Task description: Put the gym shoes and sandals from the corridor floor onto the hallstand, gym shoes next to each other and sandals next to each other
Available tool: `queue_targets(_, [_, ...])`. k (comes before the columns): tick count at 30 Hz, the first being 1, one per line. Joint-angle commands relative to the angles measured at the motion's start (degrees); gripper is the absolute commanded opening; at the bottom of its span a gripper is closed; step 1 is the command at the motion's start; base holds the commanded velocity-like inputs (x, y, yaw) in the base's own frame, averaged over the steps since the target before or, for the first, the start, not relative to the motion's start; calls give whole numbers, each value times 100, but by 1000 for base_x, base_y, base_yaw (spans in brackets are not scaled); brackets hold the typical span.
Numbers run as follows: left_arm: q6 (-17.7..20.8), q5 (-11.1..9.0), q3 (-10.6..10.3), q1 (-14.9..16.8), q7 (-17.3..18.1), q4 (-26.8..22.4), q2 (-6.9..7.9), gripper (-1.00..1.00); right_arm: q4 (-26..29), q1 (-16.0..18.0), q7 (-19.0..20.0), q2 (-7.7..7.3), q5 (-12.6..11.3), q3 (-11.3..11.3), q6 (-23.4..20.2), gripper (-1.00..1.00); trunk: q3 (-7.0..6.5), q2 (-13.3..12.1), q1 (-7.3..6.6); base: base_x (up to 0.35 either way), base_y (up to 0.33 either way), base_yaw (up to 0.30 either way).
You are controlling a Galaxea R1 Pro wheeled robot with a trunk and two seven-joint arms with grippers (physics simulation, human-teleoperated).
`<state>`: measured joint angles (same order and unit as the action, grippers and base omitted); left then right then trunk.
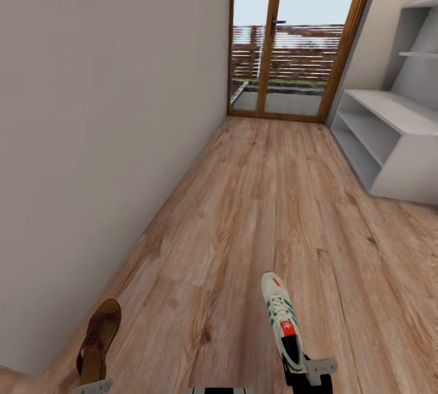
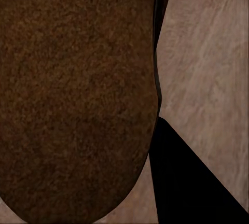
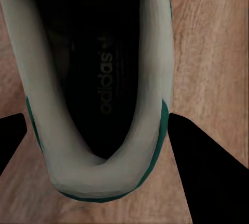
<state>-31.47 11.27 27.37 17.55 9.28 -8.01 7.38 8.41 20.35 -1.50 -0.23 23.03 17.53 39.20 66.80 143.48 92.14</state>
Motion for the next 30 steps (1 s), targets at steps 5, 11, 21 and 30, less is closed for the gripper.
queue_targets(5, [-17, 46, 64, 2, 18, 1, 7, -100, -6, 4, -1, 5, 53, 40, 18, -100, 4, 2, 2, 329, -115, -184])
queue_targets(11, [-17, 38, 67, 2, 16, 1, 9, -100, -6, 5, -1, 4, 32, 50, 18, -100, 4, 2, 2, 329, -114, -26])
queue_targets(21, [-17, 40, 63, 2, 17, 2, 9, -100, -73, 5, 18, -2, 44, 40, 26, -100, 4, 2, 2, 329, -114, -1])
queue_targets(30, [-17, 34, 67, 2, 18, 1, 9, -100, -68, 6, 11, 7, 51, 40, 26, -100, 4, 2, 2, 335, -56, 0])
